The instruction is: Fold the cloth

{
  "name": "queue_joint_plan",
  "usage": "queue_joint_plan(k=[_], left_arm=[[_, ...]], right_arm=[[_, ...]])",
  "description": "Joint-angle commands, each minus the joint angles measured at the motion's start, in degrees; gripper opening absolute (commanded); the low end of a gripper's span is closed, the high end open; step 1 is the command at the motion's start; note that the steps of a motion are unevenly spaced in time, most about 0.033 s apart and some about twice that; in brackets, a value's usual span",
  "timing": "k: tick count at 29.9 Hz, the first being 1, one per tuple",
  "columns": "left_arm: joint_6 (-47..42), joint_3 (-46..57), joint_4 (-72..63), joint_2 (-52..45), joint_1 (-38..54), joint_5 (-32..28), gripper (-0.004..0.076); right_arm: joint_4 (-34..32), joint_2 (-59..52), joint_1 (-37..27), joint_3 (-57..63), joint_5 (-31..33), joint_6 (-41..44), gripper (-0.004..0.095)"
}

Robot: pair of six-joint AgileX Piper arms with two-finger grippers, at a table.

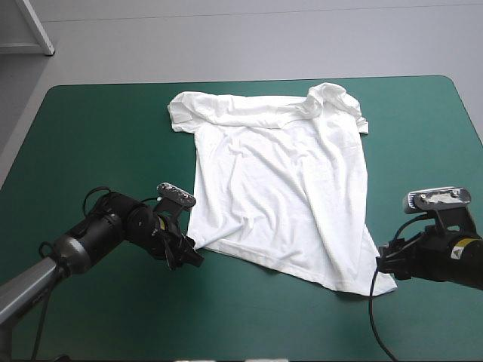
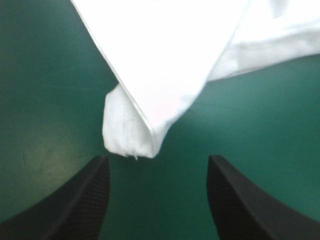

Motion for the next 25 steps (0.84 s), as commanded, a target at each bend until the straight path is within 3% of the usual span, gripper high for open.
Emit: queue_joint_plan(k=[1,11,14,17,24,25], left_arm=[[-1.7,-1.2,0.7,1.8,-0.4,-3.9,0.0431],[-1.8,-1.2,-0.8,11.4,-0.4,-9.8,0.0428],[-3.8,-1.2,-0.8,13.1,-0.4,-9.9,0.0391],[-4.6,-1.2,-0.8,14.0,-0.4,-9.2,0.0305],[-4.6,-1.2,-0.9,14.0,-0.4,-7.4,-0.0008],[-4.6,-1.2,-0.9,14.0,-0.4,-7.1,-0.0006]], right_arm=[[0.2,-2.0,-0.1,-1.1,-0.2,0.6,0.0633],[-5.9,-2.0,-0.1,1.0,-0.2,2.2,0.0633],[-8.7,-1.9,-0.1,4.8,-0.2,2.6,0.0633],[-9.6,-1.3,-0.1,9.1,-1.5,2.7,0.0633],[-9.8,2.4,-0.1,15.8,-6.2,2.7,0.0633],[-9.8,3.2,-0.1,16.3,-6.9,2.7,0.0633]])
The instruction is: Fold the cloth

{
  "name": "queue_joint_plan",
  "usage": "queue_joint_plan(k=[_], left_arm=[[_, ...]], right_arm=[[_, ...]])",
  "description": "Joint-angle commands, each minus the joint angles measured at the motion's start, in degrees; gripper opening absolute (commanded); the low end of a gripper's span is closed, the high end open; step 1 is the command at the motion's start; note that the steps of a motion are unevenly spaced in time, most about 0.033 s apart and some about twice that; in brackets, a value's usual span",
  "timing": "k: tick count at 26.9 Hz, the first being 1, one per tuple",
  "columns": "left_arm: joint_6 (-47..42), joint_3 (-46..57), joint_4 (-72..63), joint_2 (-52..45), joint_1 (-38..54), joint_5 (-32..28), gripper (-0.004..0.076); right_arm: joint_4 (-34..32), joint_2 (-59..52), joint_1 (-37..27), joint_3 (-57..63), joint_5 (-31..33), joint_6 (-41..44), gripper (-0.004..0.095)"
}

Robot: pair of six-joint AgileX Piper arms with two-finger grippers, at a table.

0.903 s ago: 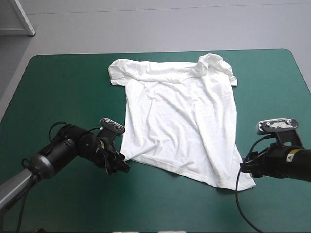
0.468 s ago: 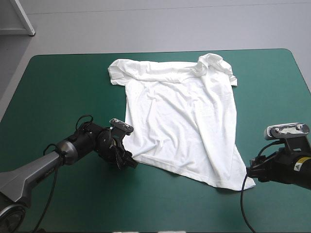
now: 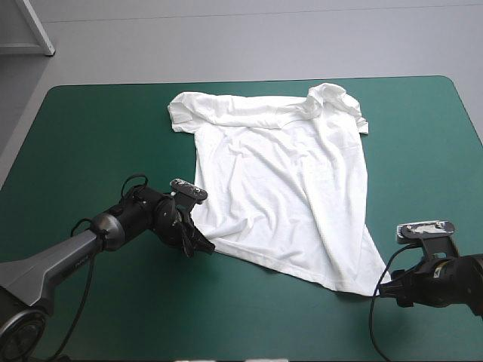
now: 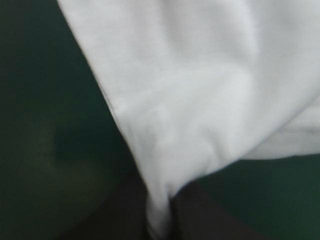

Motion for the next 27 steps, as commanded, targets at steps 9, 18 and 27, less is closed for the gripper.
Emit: queue_joint_plan(k=[9,18,27], left_arm=[[-0.7,0.4,-3.9,0.8,-0.3,1.2,-0.0008],[-0.7,0.4,-3.7,0.8,-0.3,1.2,-0.0008],[-1.0,0.2,-3.1,0.5,-0.3,1.4,-0.0008]], right_arm=[[0.0,12.5,-0.1,0.3,-10.8,-0.1,0.0633],[3.3,26.3,-0.1,2.2,-17.3,-1.1,0.0632],[16.6,32.0,-0.1,7.6,-22.4,-12.0,0.0009]])
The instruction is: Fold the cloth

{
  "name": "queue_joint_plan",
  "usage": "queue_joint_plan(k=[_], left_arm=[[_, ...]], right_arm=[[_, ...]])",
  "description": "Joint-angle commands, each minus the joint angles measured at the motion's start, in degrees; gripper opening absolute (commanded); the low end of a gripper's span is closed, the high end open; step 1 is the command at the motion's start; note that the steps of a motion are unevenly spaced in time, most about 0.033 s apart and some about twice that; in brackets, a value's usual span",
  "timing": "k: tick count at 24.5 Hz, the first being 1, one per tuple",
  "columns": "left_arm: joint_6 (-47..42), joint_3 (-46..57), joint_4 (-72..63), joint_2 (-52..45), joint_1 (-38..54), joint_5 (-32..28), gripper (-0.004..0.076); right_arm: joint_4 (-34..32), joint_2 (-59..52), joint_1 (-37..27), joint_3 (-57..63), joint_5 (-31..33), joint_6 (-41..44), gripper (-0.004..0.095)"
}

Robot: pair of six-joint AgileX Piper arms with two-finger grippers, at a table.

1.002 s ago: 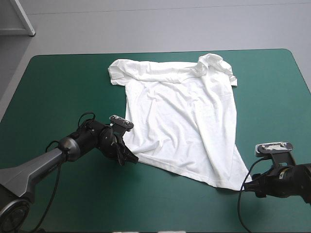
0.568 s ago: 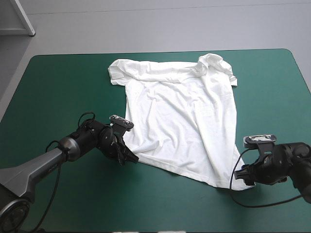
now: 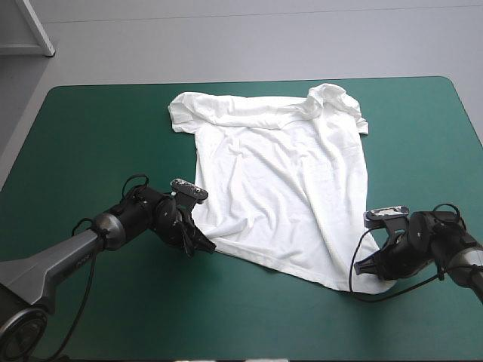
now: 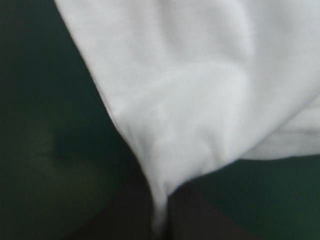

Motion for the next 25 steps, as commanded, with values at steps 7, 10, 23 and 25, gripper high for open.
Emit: queue_joint_plan(k=[7,10,23,25], left_arm=[[-3.5,-9.6,2.8,-7.0,-0.3,13.3,-0.0008],[-4.6,-24.6,11.7,-7.7,-0.3,26.8,-0.0008],[1.3,-71.8,15.3,-7.8,-0.3,29.9,-0.0008],[2.7,-77.2,17.2,-7.8,-0.3,29.9,-0.0008]], right_arm=[[10.7,-7.8,0.3,-5.4,2.0,-0.8,-0.0018],[3.9,-10.7,0.3,-20.7,11.2,5.2,-0.0018],[0.5,-9.2,0.3,-67.6,21.5,9.3,-0.0018],[0.1,-8.8,0.3,-73.2,21.5,9.1,-0.0018]])
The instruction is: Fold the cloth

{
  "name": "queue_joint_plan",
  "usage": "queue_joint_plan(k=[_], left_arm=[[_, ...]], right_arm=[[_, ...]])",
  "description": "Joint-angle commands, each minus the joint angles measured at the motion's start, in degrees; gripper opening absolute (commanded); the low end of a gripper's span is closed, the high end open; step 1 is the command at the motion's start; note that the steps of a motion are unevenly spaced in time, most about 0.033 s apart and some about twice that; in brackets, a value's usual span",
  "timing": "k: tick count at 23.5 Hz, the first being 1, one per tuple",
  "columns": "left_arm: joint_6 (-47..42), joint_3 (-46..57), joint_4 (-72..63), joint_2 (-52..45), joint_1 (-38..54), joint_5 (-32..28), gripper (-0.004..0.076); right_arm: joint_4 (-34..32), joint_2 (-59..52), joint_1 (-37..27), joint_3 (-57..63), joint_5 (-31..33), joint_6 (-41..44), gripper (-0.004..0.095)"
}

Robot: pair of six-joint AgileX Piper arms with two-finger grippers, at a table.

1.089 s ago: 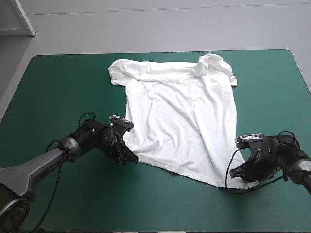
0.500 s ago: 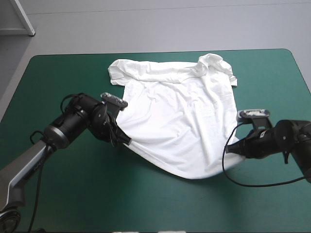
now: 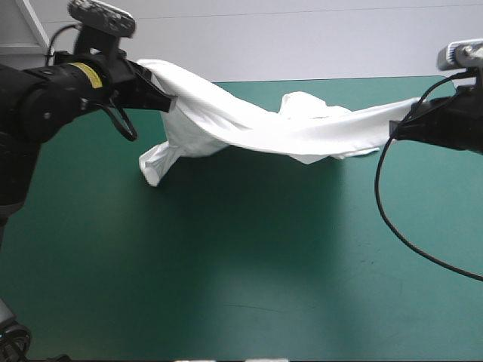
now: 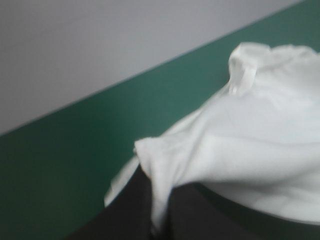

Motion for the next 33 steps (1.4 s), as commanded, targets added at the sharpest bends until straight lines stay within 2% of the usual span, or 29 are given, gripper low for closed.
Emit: queue_joint_plan(k=[1,6,8,9,11,16,21,28,31,33], left_arm=[[1.8,-10.1,4.3,-2.3,-0.2,1.9,-0.0008],[5.7,-19.7,12.9,-1.2,-0.2,1.2,-0.0008],[5.7,-23.9,14.3,-1.5,-0.2,-0.6,-0.0008],[6.2,-25.3,11.9,-2.7,-0.2,-0.2,-0.0008],[7.8,-25.5,8.4,-5.6,-0.2,1.9,-0.0008],[8.3,-25.5,8.4,-13.9,-0.2,1.7,-0.0008],[8.4,-25.5,10.2,-14.1,-0.2,-1.2,-0.0008],[8.2,-25.5,10.2,-2.4,-0.2,-11.1,-0.0008],[7.1,-25.5,11.2,2.8,-0.2,-17.5,-0.0008],[6.5,-25.5,11.7,5.7,1.0,-22.4,-0.0008]], right_arm=[[-1.3,-0.1,-0.1,-10.0,-0.2,0.0,-0.0018],[-4.6,4.2,-0.1,-24.4,-0.2,0.0,-0.0018],[-2.1,7.4,-0.1,-32.6,-0.2,0.0,-0.0016],[1.0,8.6,-0.1,-37.5,-0.2,0.0,-0.0016],[1.5,8.0,-0.1,-42.8,-0.2,0.0,-0.0014],[-1.6,1.5,-0.1,-47.9,-1.8,-0.6,-0.0007],[-1.3,1.7,-0.1,-47.7,-5.7,-1.4,-0.0006],[6.1,14.1,-0.1,-47.7,-13.4,-4.0,-0.0007],[7.5,21.2,-0.1,-48.1,-21.3,-5.4,-0.0007],[10.7,25.4,-0.1,-49.3,-27.1,-6.3,-0.0007]])
